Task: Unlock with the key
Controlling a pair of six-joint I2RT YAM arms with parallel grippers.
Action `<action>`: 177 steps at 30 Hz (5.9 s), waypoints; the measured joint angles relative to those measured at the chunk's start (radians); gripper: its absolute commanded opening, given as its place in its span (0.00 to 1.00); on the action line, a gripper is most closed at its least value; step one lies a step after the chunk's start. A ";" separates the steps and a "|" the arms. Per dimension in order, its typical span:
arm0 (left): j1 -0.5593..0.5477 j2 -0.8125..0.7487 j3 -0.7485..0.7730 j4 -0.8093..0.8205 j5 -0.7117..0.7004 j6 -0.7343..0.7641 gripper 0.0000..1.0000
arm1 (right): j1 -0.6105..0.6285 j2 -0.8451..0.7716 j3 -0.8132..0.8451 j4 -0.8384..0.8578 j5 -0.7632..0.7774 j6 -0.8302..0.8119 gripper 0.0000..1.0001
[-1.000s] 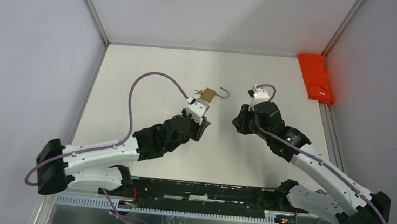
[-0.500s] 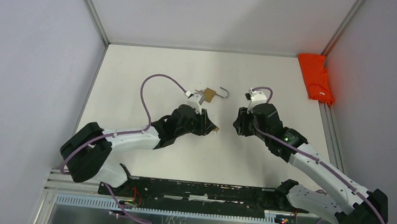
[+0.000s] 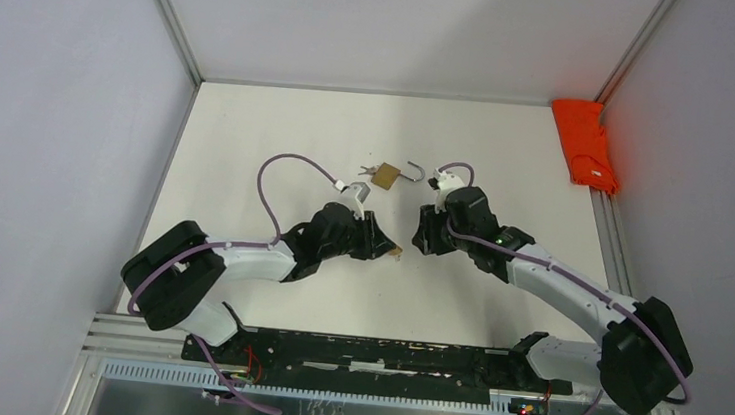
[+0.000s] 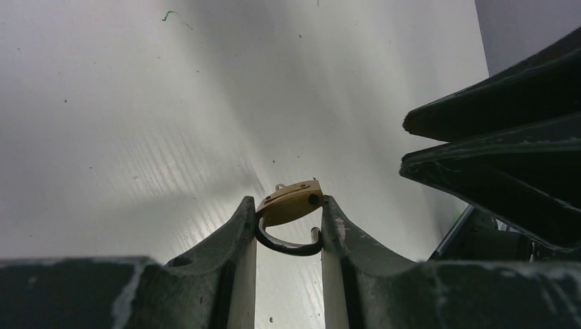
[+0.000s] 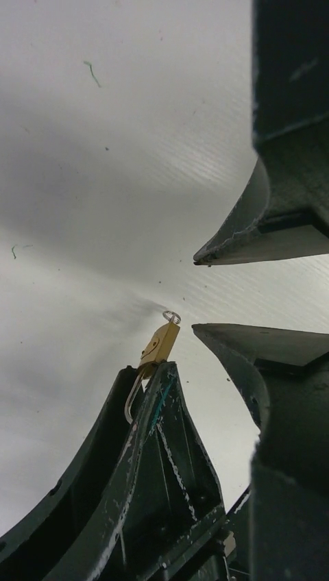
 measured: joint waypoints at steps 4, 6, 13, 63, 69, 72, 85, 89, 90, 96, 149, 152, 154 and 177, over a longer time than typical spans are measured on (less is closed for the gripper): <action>0.010 0.000 -0.026 0.028 -0.003 0.000 0.02 | -0.007 0.053 0.000 0.026 -0.052 0.000 0.43; 0.015 0.000 -0.045 0.042 -0.003 0.000 0.02 | -0.008 0.071 -0.005 0.052 -0.078 -0.002 0.44; 0.021 -0.018 -0.082 0.100 0.050 0.001 0.02 | -0.008 0.102 -0.049 0.172 -0.154 -0.051 0.44; 0.050 -0.286 0.100 -0.269 0.277 0.145 0.02 | -0.012 -0.226 -0.224 0.411 -0.353 -0.273 0.58; 0.049 -0.284 0.112 -0.269 0.288 0.151 0.02 | -0.011 -0.220 -0.224 0.447 -0.424 -0.266 0.58; 0.049 -0.277 0.128 -0.268 0.302 0.152 0.02 | -0.007 -0.212 -0.224 0.466 -0.456 -0.262 0.56; 0.055 -0.276 0.153 -0.272 0.367 0.151 0.02 | 0.003 -0.154 -0.215 0.472 -0.496 -0.286 0.16; 0.058 -0.280 0.153 -0.276 0.382 0.151 0.02 | 0.003 -0.154 -0.213 0.469 -0.512 -0.288 0.05; 0.059 -0.282 0.153 -0.277 0.385 0.151 0.02 | 0.003 -0.156 -0.213 0.469 -0.517 -0.288 0.05; 0.061 -0.298 0.153 -0.277 0.417 0.159 0.02 | 0.000 -0.169 -0.213 0.475 -0.548 -0.270 0.02; 0.050 -0.438 -0.162 -0.232 -0.019 0.426 0.02 | -0.171 0.578 0.075 0.530 -0.723 0.032 0.00; 0.045 -0.507 -0.153 -0.286 -0.102 0.426 0.02 | -0.171 0.656 0.172 0.460 -0.669 0.014 0.00; 0.042 -0.544 -0.134 -0.327 -0.150 0.426 0.02 | -0.171 0.707 0.243 0.410 -0.637 0.006 0.00; 0.035 -0.617 -0.034 -0.509 -0.275 0.426 0.02 | -0.171 0.744 0.399 0.154 -0.490 -0.045 0.44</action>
